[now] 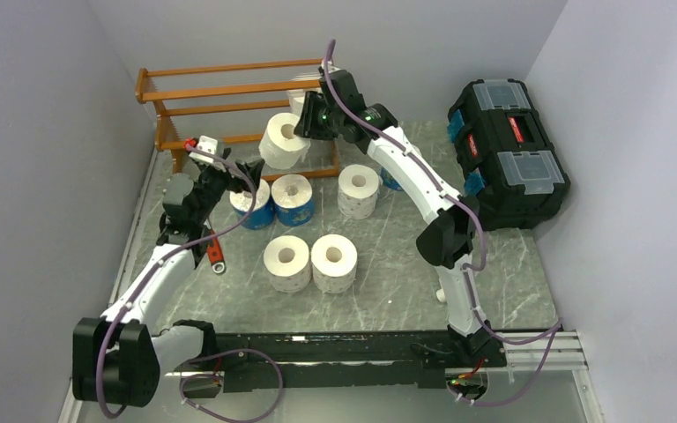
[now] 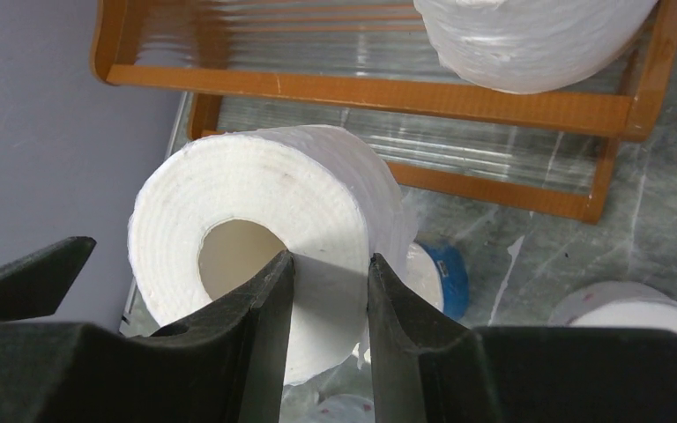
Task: Place and organize the paper towels onto the shelf
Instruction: Place the paper towel on the shelf.
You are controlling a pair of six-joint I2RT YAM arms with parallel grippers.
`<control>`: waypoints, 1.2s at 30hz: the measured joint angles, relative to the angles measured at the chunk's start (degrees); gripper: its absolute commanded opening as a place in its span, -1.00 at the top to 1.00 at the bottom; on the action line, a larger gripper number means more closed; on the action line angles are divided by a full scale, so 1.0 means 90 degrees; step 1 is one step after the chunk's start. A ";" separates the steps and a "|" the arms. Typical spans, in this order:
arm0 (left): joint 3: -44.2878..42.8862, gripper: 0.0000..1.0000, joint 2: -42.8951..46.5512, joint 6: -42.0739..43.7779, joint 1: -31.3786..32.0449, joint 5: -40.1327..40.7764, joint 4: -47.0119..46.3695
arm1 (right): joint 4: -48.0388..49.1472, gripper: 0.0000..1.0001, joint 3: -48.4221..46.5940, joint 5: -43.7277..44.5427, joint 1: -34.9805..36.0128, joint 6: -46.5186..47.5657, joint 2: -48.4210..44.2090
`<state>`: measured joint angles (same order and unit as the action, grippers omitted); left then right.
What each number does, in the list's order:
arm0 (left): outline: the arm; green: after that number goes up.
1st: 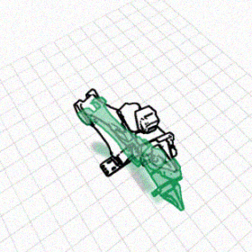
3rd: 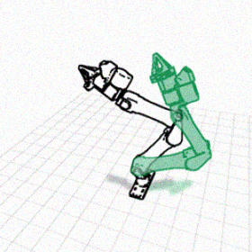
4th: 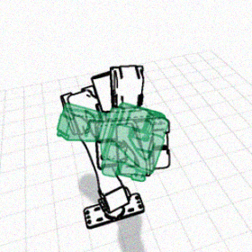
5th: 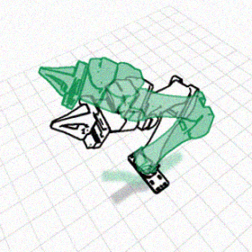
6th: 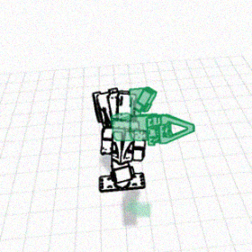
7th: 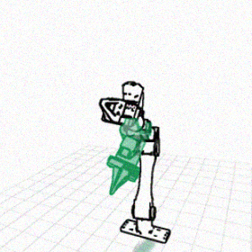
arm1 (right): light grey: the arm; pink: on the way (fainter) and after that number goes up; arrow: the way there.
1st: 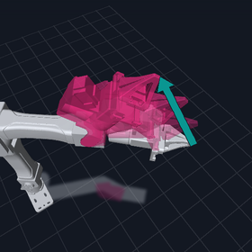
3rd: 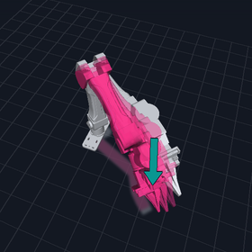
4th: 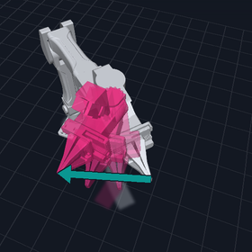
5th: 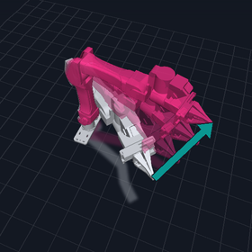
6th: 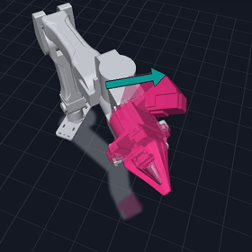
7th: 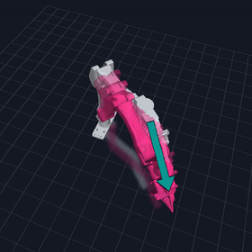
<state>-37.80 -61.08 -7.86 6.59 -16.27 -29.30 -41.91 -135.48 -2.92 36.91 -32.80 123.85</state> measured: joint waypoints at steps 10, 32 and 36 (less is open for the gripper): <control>0.0119 -0.99 -0.0695 0.0845 0.0158 -0.0549 -0.1098 | 0.0374 0.44 -0.0165 0.0102 0.0000 -0.0279 0.0491; 0.0114 -0.99 -0.1953 0.1107 0.0291 -0.0328 -0.1858 | 0.0665 0.42 -0.0284 0.0153 0.0010 -0.0440 0.0546; -0.0010 -0.99 -0.2324 0.1061 0.0291 -0.0270 -0.1972 | 0.0668 0.42 -0.0372 0.0151 0.0029 -0.0483 0.0563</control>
<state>-37.89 -82.00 1.69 9.21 -18.70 -47.05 -35.90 -138.82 -1.56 37.17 -37.15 128.92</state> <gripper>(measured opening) 0.994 0.353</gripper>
